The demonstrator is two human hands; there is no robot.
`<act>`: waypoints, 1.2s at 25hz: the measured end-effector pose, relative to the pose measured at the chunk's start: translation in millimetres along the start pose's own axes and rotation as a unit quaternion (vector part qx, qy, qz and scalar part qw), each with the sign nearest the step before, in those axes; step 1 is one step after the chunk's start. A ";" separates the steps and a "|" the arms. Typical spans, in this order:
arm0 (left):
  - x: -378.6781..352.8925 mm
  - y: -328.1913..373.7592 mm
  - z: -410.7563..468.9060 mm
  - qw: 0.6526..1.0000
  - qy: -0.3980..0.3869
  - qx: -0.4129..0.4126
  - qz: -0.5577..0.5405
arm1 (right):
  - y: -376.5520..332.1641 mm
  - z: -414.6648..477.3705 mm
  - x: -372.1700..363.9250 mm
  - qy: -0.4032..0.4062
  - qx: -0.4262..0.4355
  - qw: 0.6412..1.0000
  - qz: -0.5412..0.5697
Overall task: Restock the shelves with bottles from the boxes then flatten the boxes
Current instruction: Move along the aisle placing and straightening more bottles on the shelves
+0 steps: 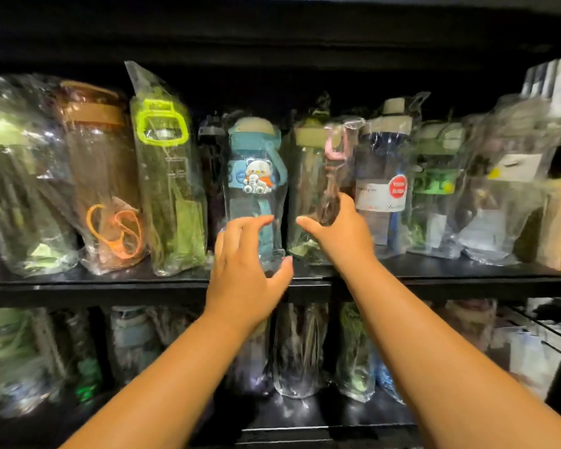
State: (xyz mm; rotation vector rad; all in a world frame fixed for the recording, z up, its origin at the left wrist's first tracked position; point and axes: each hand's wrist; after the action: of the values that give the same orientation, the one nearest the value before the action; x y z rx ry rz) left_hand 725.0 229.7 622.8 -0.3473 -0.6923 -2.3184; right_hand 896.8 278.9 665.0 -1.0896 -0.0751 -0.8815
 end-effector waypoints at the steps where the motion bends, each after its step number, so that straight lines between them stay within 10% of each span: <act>1: -10.5 7.7 2.0 1.000 -0.011 0.023 0.004 | 4.5 0.7 0.2 -0.005 0.013 1.000 0.000; 14: -60.2 44.2 12.6 0.992 0.025 0.105 0.070 | 24.7 -5.2 30.1 -0.107 0.045 0.986 0.124; 20: -73.2 54.5 23.9 0.989 0.041 0.137 0.047 | 47.4 -0.2 61.4 0.112 0.037 0.985 0.124; 30: -87.3 61.9 40.0 0.983 -0.011 0.176 0.052 | 61.1 19.0 61.0 0.093 -0.045 0.995 -0.013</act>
State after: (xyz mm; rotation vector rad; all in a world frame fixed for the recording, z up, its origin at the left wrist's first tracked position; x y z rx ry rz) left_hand 833.1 260.7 642.8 -0.2383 -1.0494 -2.0471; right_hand 984.3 268.7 657.3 -1.0868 0.1051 -1.0137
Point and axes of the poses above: each hand's wrist, its own z-axis towards the middle knuckle, its own x-axis out of the back of the hand, y = z × x, and after that the axes turned 3 degrees about z, right-handed
